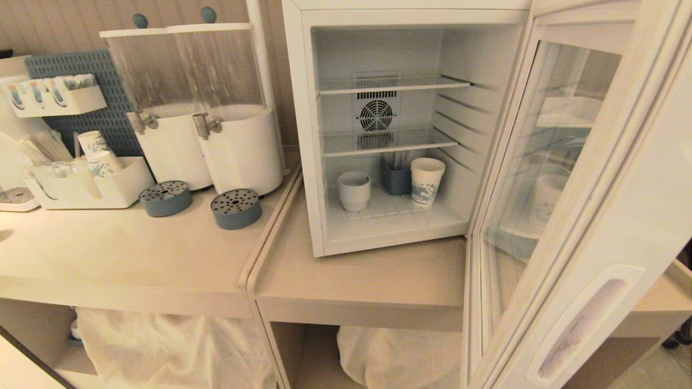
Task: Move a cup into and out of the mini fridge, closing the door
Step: Take the ceramic cup out of the freezer
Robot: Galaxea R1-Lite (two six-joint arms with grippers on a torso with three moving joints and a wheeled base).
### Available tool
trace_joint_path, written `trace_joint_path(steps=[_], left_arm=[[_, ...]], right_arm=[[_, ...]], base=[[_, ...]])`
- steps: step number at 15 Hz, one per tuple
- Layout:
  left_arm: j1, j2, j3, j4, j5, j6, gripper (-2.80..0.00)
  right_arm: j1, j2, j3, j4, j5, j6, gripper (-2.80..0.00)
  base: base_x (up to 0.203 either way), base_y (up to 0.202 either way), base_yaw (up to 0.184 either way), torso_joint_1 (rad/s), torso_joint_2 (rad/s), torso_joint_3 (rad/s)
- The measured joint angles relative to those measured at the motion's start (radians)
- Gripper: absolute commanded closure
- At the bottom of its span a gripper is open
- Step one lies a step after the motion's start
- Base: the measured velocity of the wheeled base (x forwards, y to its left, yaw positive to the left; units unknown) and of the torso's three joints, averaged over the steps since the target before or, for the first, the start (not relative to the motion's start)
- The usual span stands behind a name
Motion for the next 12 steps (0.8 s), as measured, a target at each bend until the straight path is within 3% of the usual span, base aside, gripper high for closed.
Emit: trace_joint_path(steps=[6,12], left_arm=[[0.000,0.000,0.032,-0.024,-0.004,0.002,0.00],[0.000,0.000,0.033,-0.020,-0.005,-0.003,0.00]], right_arm=[[0.001,0.000,0.000,0.003,0.000,-0.002,0.00],[0.001,0.000,0.000,0.003,0.000,-0.002,0.00]], base=[[0.000,0.000,0.000,0.000,0.00,0.000],[-0.178,0.000,0.000,0.002,0.00,-0.001]])
